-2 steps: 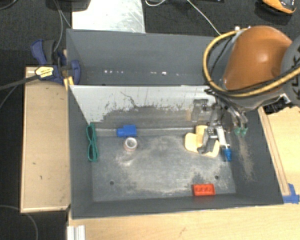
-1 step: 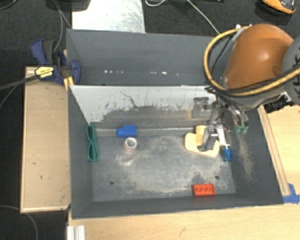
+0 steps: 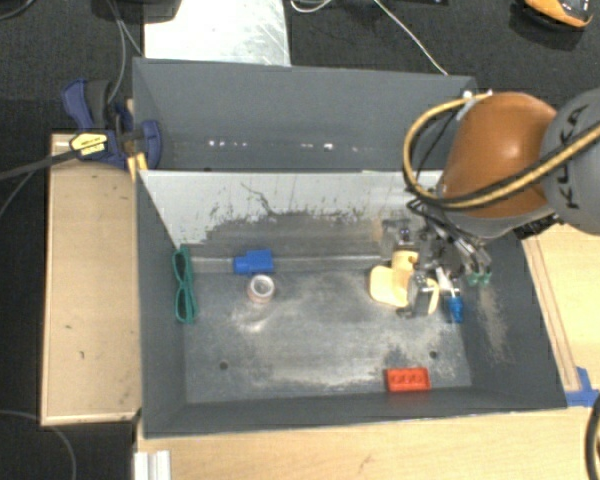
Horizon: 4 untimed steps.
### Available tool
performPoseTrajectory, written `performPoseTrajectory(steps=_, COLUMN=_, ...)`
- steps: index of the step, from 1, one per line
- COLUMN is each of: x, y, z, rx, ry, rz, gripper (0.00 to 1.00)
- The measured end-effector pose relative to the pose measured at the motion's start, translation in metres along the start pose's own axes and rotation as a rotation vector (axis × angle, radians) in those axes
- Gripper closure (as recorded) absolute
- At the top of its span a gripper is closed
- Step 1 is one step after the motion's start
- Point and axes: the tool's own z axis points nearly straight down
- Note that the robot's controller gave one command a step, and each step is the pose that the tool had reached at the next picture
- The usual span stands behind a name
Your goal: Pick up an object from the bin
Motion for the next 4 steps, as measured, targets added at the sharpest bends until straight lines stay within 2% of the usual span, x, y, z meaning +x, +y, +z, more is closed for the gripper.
performPoseTrajectory(steps=1, x=0.002, y=-0.004, z=0.032, rx=-0.002, ry=0.003, rz=0.023, gripper=0.0)
performPoseTrajectory(steps=2, x=0.001, y=-0.047, z=0.036, rx=0.002, ry=-0.005, rz=0.144, gripper=0.0)
performPoseTrajectory(steps=3, x=0.002, y=-0.059, z=0.08, rx=-0.002, ry=-0.02, rz=0.318, gripper=1.0)
performPoseTrajectory(steps=4, x=0.002, y=-0.059, z=0.08, rx=-0.002, ry=-0.02, rz=0.318, gripper=1.0)
